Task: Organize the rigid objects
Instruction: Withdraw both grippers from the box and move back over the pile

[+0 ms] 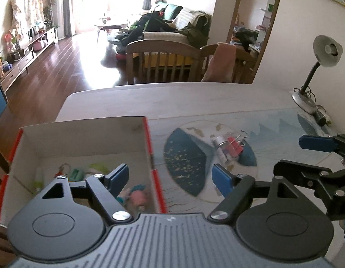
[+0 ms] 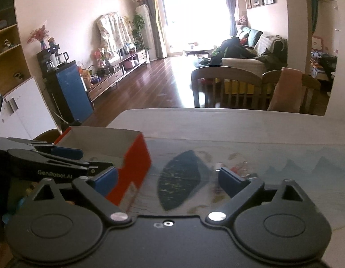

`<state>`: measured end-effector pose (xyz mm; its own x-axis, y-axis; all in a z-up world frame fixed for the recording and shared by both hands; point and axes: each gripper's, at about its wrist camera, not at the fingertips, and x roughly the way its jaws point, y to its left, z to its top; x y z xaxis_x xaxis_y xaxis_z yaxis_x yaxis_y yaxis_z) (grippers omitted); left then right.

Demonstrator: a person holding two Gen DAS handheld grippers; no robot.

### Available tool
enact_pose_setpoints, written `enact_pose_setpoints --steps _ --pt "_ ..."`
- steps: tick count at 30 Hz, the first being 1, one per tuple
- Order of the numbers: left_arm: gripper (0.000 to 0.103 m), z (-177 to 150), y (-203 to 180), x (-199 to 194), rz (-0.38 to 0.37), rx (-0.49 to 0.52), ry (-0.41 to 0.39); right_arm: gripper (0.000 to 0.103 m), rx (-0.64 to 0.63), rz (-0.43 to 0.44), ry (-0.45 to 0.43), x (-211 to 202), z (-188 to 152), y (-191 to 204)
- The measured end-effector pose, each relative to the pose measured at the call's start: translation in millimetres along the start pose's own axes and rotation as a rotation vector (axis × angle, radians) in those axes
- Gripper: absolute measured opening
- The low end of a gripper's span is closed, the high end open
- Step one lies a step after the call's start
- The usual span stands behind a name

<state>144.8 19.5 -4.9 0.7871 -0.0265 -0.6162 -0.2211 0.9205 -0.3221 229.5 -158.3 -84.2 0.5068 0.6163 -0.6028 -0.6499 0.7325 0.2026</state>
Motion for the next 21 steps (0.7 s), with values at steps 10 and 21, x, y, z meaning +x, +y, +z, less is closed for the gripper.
enact_pose_setpoints --steps 10,21 --pt "0.092 15 -54 58 -0.024 -0.027 0.03 0.098 -0.045 -0.008 0.022 -1 -16 -61" --pt "0.103 21 -95 128 -0.015 -0.097 0.064 0.095 -0.187 -0.001 0.077 45 -27 -119"
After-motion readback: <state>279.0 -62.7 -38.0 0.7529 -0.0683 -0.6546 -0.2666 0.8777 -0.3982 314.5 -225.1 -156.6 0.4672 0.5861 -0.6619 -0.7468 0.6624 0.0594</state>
